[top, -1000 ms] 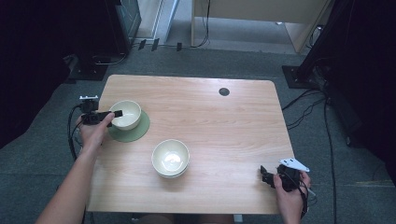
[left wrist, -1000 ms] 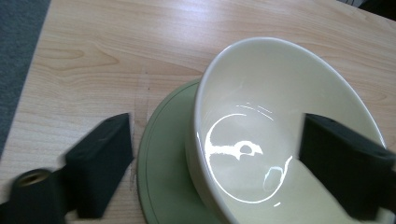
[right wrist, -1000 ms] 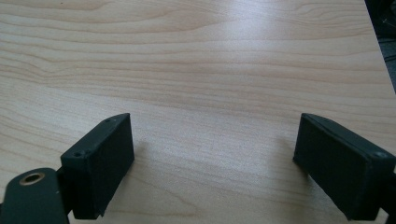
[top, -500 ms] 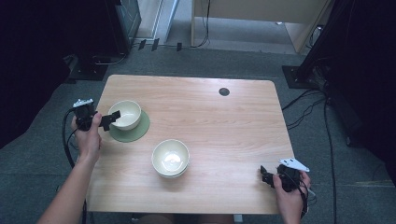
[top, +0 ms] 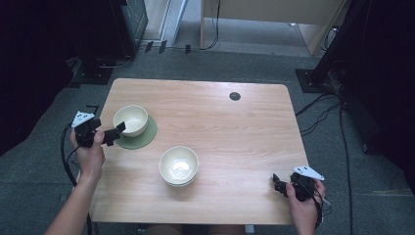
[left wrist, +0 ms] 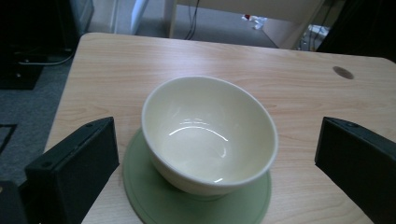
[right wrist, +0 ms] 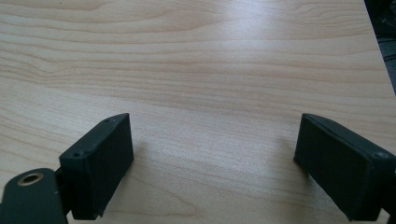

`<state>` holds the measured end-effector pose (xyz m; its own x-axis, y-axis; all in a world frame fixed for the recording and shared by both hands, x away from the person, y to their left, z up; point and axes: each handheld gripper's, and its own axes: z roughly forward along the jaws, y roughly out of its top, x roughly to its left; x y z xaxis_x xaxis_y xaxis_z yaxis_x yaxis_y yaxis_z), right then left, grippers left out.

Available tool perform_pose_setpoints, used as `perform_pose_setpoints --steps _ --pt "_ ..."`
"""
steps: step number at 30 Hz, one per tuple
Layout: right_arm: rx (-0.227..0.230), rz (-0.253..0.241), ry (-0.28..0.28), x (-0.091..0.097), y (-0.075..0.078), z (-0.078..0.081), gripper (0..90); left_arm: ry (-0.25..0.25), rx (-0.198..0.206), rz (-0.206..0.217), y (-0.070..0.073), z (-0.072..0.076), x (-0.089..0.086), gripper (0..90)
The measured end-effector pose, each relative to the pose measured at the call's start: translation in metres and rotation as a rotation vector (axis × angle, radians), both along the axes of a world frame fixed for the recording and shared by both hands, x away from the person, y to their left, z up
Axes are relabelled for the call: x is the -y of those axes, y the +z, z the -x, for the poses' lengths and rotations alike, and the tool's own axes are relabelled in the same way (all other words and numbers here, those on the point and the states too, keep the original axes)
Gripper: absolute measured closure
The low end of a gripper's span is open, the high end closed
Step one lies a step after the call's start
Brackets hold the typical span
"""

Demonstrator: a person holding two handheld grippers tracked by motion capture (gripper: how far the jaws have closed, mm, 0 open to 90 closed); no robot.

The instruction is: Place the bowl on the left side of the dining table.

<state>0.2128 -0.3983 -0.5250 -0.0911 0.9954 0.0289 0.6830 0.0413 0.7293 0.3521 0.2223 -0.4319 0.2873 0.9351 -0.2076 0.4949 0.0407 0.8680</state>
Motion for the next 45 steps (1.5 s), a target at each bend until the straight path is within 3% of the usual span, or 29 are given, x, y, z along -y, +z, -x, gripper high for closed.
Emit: perform_pose_setpoints --steps 15,23,45 --pt "0.0 0.0 0.0 0.0 0.0 0.0 11.1 -0.007 0.05 -0.005 -0.008 0.031 0.0 0.0" --pt "0.0 0.0 0.0 0.0 0.0 0.0 11.1 0.001 0.033 0.011 -0.021 0.044 -0.006 0.0" --pt "-0.001 0.001 -0.003 0.0 0.0 0.0 11.0 0.024 -0.033 -0.024 -0.057 0.07 -0.027 0.0"
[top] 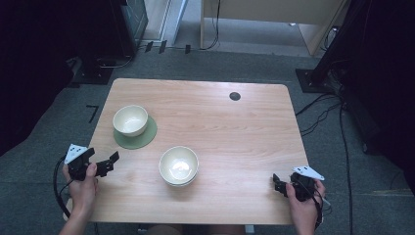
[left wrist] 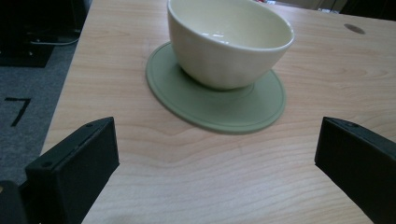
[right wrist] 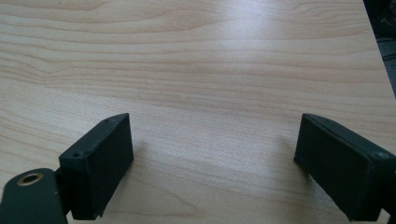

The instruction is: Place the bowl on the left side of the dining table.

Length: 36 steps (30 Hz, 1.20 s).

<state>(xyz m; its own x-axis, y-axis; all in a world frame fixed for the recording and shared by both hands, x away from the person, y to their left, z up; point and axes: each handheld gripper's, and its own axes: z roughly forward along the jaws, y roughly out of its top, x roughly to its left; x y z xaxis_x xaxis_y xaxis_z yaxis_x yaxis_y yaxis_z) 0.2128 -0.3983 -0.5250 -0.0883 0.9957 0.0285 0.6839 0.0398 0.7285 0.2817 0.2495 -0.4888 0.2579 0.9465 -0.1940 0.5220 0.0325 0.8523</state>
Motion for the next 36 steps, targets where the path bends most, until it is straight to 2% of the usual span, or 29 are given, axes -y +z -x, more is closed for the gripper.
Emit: perform_pose_setpoints --steps 5,9,14,17,23,27,36 --pt "0.0 0.0 0.0 0.0 0.0 0.0 10.9 0.015 -0.02 -0.026 -0.007 0.006 -0.006 0.0" --pt "0.0 0.0 0.0 0.0 0.0 0.0 10.9 0.025 -0.04 -0.066 -0.012 0.011 -0.011 0.0" --pt "0.0 0.001 -0.001 0.0 0.0 0.0 11.0 0.029 -0.068 -0.086 -0.018 0.017 -0.015 0.0" --pt "0.0 0.001 -0.001 0.0 0.0 0.0 10.9 0.022 -0.067 -0.103 -0.017 0.019 -0.015 0.0" --pt "0.0 0.001 -0.001 0.0 0.0 0.0 10.8 -0.019 -0.119 -0.186 -0.021 0.016 -0.006 0.0" --pt "0.0 0.0 -0.002 0.0 0.0 0.0 10.8 -0.019 -0.164 -0.204 -0.024 0.012 -0.003 0.0" --pt "0.001 0.002 -0.001 0.0 0.0 0.0 10.8 -0.012 -0.216 -0.246 -0.028 0.008 0.001 0.0"
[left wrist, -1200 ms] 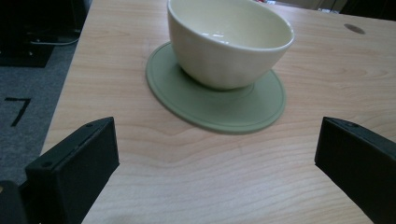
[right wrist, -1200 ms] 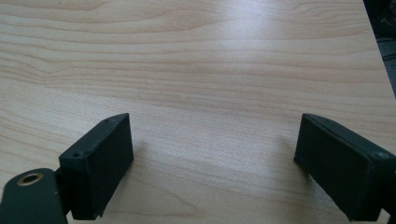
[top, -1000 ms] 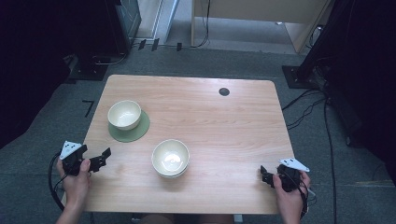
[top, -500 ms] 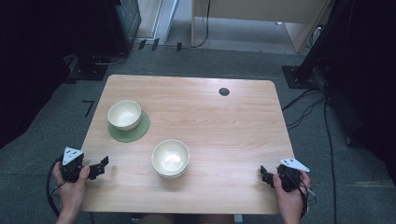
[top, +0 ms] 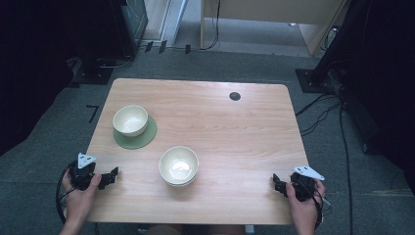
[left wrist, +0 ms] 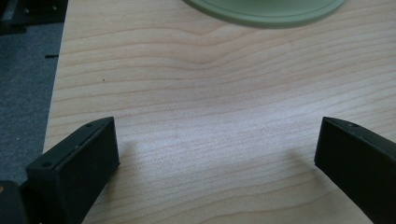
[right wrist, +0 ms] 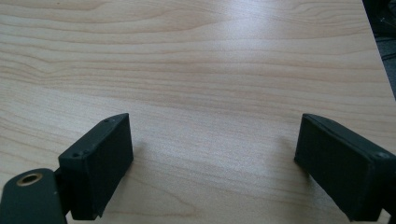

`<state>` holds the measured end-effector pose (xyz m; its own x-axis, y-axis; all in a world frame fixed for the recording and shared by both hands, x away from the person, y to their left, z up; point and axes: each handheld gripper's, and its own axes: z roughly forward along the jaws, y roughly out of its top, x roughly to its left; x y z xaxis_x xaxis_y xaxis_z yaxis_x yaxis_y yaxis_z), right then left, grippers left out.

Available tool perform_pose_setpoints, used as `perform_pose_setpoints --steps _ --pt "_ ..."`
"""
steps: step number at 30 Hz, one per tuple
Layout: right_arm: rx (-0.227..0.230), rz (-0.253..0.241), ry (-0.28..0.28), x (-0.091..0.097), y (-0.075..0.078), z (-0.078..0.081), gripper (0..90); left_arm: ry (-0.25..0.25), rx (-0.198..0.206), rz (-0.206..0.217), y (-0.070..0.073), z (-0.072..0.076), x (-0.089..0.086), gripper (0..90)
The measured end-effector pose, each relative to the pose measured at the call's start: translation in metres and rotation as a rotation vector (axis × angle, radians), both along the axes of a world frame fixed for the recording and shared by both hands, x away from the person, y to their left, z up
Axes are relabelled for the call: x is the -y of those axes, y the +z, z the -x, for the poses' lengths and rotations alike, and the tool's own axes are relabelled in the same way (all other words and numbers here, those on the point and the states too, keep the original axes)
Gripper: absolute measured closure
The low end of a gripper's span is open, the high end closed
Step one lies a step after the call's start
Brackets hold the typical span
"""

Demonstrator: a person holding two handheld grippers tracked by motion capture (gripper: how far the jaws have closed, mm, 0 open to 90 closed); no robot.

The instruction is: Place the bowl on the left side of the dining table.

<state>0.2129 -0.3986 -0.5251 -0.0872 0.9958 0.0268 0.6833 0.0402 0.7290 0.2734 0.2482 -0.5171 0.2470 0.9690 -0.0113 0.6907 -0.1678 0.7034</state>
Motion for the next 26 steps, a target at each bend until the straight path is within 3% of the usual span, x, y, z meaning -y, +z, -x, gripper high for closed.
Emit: perform_pose_setpoints --steps 26 --pt "0.0 0.0 0.0 0.0 0.0 0.0 10.8 0.036 0.008 -0.012 -0.0017 0.0005 0.0033 0.0"
